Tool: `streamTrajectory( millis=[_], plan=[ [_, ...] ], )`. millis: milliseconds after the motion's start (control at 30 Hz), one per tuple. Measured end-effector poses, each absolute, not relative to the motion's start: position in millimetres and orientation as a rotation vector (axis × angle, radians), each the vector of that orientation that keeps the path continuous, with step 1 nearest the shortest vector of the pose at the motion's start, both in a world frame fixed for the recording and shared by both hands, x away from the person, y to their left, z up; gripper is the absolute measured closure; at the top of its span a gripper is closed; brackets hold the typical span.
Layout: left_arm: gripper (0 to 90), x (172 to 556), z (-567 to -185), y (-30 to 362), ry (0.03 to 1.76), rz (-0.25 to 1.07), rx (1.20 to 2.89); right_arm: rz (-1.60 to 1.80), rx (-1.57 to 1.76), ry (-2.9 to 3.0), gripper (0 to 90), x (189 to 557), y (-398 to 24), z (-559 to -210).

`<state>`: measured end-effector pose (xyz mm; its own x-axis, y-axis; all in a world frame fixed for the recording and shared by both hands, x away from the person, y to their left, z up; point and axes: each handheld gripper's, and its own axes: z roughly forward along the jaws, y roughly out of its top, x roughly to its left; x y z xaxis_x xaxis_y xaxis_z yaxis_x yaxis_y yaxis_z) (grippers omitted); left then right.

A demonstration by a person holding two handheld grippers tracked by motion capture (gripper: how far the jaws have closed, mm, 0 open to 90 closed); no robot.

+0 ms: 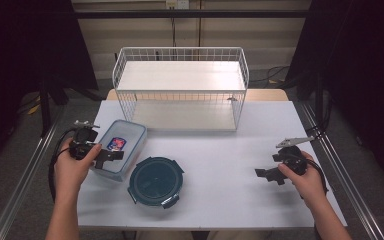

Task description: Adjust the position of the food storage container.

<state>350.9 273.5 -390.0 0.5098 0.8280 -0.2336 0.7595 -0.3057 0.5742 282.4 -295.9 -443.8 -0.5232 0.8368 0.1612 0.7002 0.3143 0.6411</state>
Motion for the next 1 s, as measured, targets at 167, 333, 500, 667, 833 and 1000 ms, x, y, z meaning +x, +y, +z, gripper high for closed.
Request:
streamTrajectory(
  millis=[167,333,500,667,833,1000],
  plan=[
    [1.2,350.1,-388.9,273.5,1.287,0.131,2.105,1.003,1.406,2.383,4.3,281.9,-294.6,-443.4],
    [1.5,349.6,-388.4,273.3,1.297,0.126,2.081,0.994,1.411,2.382,4.4,281.9,-292.8,-443.8],
    [1.7,349.9,-387.4,273.6,1.289,0.112,2.075,0.982,1.402,2.390,4.5,281.7,-292.1,-443.4],
    [0.9,350.7,-381.4,273.8,1.274,0.114,2.063,0.999,1.403,2.377,4.6,281.5,-293.3,-441.2],
    [0.5,362.4,-374.2,276.7,1.297,0.146,2.026,1.006,1.401,2.393,4.8,280.6,-291.4,-442.4],
    [0.2,383.2,-370.7,278.9,1.332,0.213,2.014,1.015,1.394,2.397,5.1,281.1,-290.4,-442.6]
  ],
)
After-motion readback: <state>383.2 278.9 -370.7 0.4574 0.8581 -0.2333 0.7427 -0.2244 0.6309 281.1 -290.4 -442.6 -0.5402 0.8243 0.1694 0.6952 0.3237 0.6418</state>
